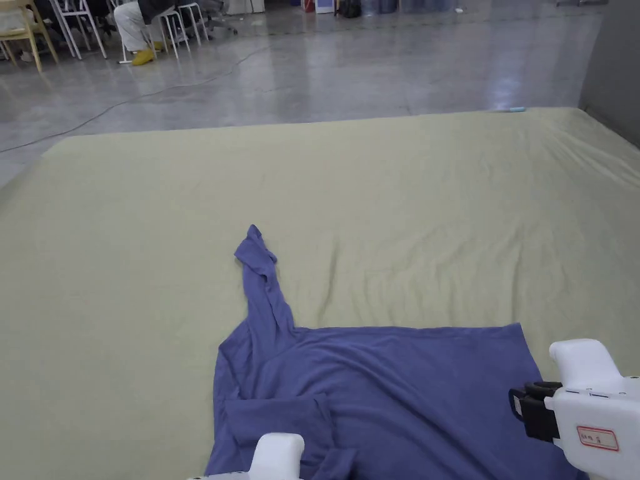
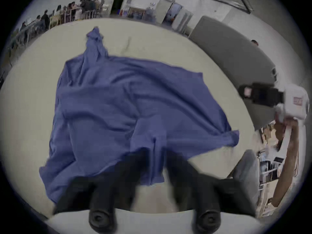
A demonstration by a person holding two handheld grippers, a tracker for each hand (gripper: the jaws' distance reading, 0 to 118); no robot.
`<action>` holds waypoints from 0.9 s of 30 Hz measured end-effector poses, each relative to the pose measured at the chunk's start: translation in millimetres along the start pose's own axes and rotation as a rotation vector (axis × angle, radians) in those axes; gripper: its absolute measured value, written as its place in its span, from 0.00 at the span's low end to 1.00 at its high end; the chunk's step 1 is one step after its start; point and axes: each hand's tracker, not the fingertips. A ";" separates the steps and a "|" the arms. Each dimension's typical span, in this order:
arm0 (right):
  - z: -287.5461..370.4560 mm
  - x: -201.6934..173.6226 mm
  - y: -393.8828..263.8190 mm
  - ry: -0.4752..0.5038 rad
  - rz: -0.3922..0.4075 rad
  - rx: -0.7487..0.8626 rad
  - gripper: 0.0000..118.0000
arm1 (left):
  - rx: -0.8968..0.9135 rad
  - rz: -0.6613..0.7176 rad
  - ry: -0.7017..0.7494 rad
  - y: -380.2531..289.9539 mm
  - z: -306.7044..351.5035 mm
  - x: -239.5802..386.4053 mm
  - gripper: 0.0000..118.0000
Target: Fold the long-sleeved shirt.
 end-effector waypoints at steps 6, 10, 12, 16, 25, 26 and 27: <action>7.3 -2.8 1.5 0.005 -0.002 0.017 0.02 | 0.254 0.039 0.029 64.0 65.9 -25.4 0.86; 4.7 -4.6 0.6 0.005 -0.011 0.016 0.02 | 0.320 0.015 0.233 115.8 79.0 -55.5 0.18; -0.7 -4.2 -0.3 0.009 -0.017 0.006 0.02 | 0.320 -0.003 0.342 141.9 64.1 -81.8 0.00; -6.8 -4.5 -1.4 0.002 -0.012 -0.011 0.02 | 0.231 0.092 0.296 177.8 28.1 -118.9 0.00; -16.9 3.3 -1.7 -0.020 -0.023 -0.042 0.02 | 0.058 0.091 0.412 204.9 -16.5 -122.8 1.00; -17.5 4.4 -1.7 -0.021 -0.025 -0.044 0.02 | 0.050 0.093 0.409 208.9 -41.2 -130.5 1.00; -18.4 5.6 -1.5 -0.022 -0.026 -0.048 0.02 | 0.024 0.089 0.421 209.1 -46.9 -130.8 1.00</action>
